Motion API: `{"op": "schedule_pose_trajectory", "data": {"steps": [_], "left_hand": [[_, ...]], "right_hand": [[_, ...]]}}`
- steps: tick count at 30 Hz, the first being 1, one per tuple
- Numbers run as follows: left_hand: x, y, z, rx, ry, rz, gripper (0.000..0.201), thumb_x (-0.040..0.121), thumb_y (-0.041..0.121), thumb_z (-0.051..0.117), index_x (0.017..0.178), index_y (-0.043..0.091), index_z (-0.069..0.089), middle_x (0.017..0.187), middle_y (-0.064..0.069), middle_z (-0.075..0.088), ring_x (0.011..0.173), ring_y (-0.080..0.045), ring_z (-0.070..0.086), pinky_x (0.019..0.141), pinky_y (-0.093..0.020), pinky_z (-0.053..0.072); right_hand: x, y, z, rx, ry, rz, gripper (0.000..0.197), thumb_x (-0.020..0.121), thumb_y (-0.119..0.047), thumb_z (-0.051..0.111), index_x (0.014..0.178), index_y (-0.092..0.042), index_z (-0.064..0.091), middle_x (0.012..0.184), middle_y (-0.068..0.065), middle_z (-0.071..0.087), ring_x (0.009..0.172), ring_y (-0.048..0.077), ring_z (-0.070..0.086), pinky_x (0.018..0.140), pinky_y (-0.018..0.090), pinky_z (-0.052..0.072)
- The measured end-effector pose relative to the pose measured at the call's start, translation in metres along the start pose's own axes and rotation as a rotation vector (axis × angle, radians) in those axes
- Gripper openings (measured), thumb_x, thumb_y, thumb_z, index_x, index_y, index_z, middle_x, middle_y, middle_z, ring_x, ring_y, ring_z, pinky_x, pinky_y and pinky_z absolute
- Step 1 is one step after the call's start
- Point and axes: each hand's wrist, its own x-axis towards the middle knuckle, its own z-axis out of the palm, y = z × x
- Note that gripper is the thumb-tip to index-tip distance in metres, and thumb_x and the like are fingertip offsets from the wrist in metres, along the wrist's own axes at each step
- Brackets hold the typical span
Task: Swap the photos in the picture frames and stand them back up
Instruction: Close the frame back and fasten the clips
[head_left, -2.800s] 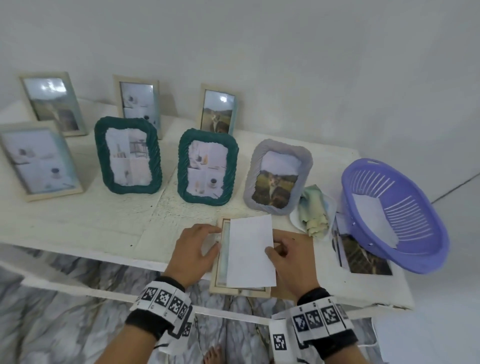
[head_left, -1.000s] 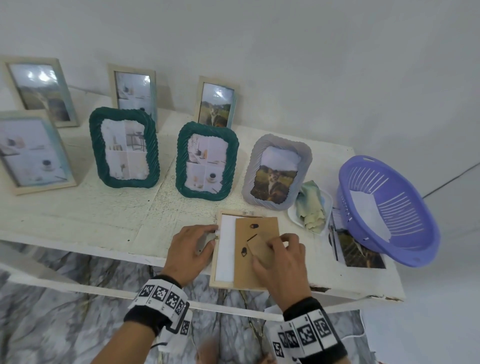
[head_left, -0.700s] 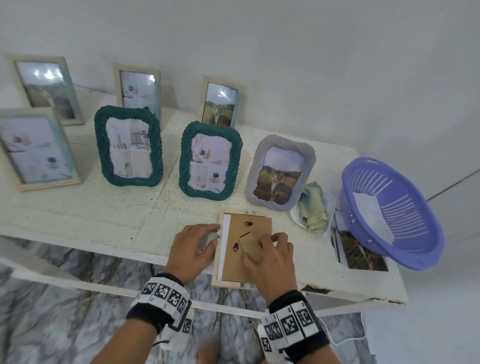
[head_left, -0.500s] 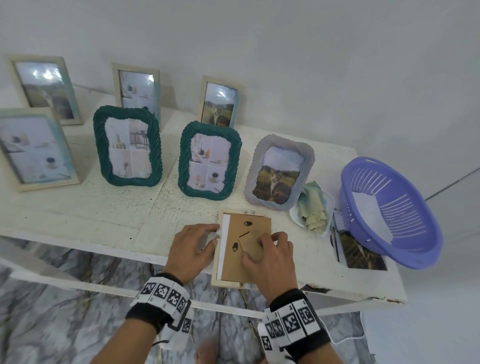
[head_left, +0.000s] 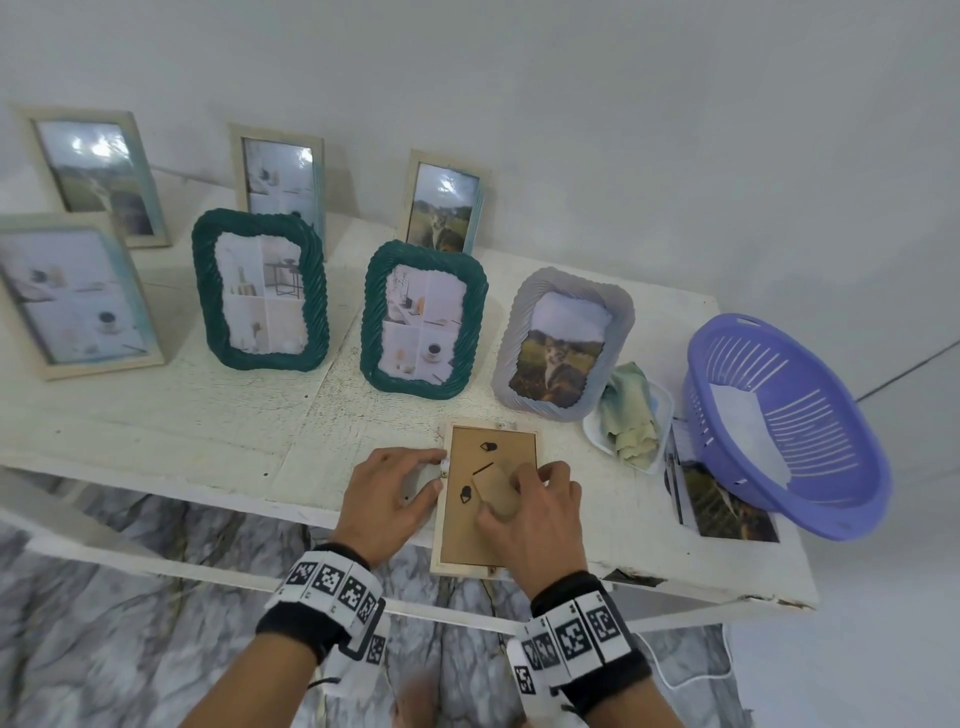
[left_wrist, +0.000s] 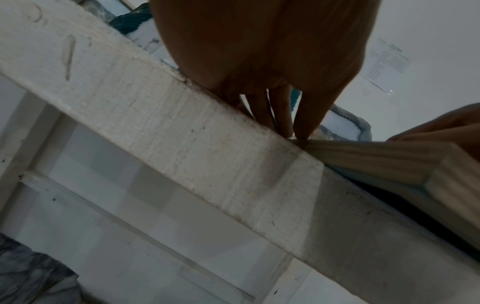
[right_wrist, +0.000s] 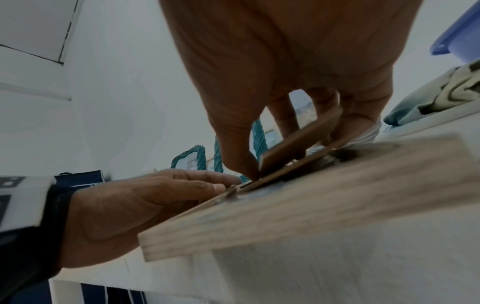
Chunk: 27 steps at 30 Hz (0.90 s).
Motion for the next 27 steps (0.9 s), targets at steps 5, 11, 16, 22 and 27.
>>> {"op": "schedule_pose_trajectory", "data": {"steps": [5,11,16,22,27], "left_hand": [[0.0,0.0,-0.001,-0.003,0.003,-0.003,0.05,0.081,0.058,0.043,0.12,0.034,0.064,0.114,0.019,0.064,0.11,-0.003,0.046,0.097,-0.035,0.041],[-0.001,0.004,0.0,0.024,0.008,-0.002,0.052,0.079,0.065,0.048,0.121,0.037,0.063,0.114,0.025,0.06,0.111,0.0,0.045,0.094,-0.031,0.04],[-0.001,0.01,0.0,0.072,-0.009,-0.011,0.062,0.07,0.07,0.052,0.122,0.038,0.059,0.112,0.028,0.054,0.111,-0.001,0.042,0.094,-0.034,0.036],[-0.001,0.011,-0.001,0.057,-0.014,-0.023,0.062,0.069,0.07,0.052,0.122,0.039,0.059,0.112,0.028,0.055,0.114,-0.003,0.042,0.095,-0.034,0.035],[-0.001,0.011,-0.003,0.041,-0.023,-0.033,0.063,0.068,0.07,0.052,0.122,0.038,0.059,0.113,0.028,0.054,0.114,-0.002,0.041,0.099,-0.037,0.037]], "right_hand": [[0.001,-0.001,0.004,-0.072,0.008,-0.017,0.04,0.076,-0.045,0.064,0.098,-0.011,0.062,0.103,0.01,0.048,0.09,0.029,0.045,0.078,0.037,0.044],[0.003,0.021,0.001,0.11,-0.012,-0.076,0.028,0.085,-0.041,0.06,0.097,-0.017,0.07,0.105,0.004,0.05,0.091,0.022,0.046,0.079,0.033,0.045],[0.018,0.056,-0.016,0.392,-0.095,-0.056,0.025,0.089,-0.006,0.059,0.109,-0.02,0.068,0.104,0.0,0.057,0.076,0.006,0.058,0.078,0.024,0.05],[0.034,0.075,-0.026,0.362,-0.232,-0.161,0.02,0.085,-0.011,0.069,0.098,-0.026,0.069,0.097,-0.01,0.063,0.068,0.007,0.055,0.067,0.008,0.041],[0.044,0.077,-0.029,0.335,-0.309,-0.178,0.019,0.085,-0.015,0.07,0.099,-0.026,0.066,0.089,-0.015,0.061,0.064,0.006,0.051,0.066,0.009,0.04]]}}
